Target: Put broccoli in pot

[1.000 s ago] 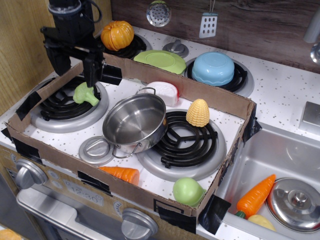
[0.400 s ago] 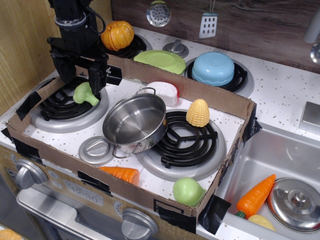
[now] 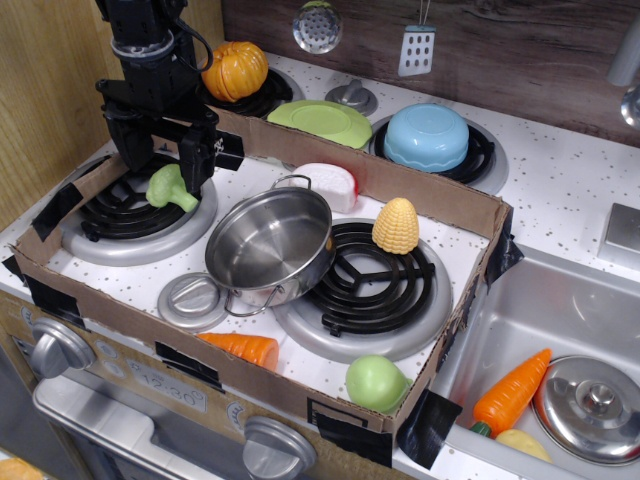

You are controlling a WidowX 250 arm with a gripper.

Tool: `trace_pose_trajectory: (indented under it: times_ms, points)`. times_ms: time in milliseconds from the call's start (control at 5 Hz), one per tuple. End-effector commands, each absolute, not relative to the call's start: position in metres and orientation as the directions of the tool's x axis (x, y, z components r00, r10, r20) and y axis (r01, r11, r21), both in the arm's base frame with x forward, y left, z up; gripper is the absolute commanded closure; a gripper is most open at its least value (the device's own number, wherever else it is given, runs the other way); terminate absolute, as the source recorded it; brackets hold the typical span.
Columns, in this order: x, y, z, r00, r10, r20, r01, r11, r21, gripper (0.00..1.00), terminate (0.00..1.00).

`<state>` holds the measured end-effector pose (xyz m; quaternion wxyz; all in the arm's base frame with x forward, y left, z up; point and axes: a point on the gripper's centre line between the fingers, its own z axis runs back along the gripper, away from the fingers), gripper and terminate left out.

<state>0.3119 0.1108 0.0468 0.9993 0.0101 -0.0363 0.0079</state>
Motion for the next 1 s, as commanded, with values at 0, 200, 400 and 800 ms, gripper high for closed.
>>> trace_pose_trajectory:
  times_ms: [0, 200, 400, 800]
  points:
    - [0.317, 0.101, 0.048, 0.994, 0.01, 0.107, -0.013, 1.0, 0.025, 0.0, 0.0]
    - [0.317, 0.1, 0.042, 0.995, 0.006, 0.102, -0.007, 1.0, 0.009, 0.0, 0.0]
    - [0.316, 0.098, 0.036, 0.995, 0.016, 0.1, -0.016, 1.0, 0.0, 0.0, 0.0]
    - [0.319, 0.098, 0.025, 0.995, 0.016, 0.099, -0.016, 1.0, 0.006, 1.0, 0.0]
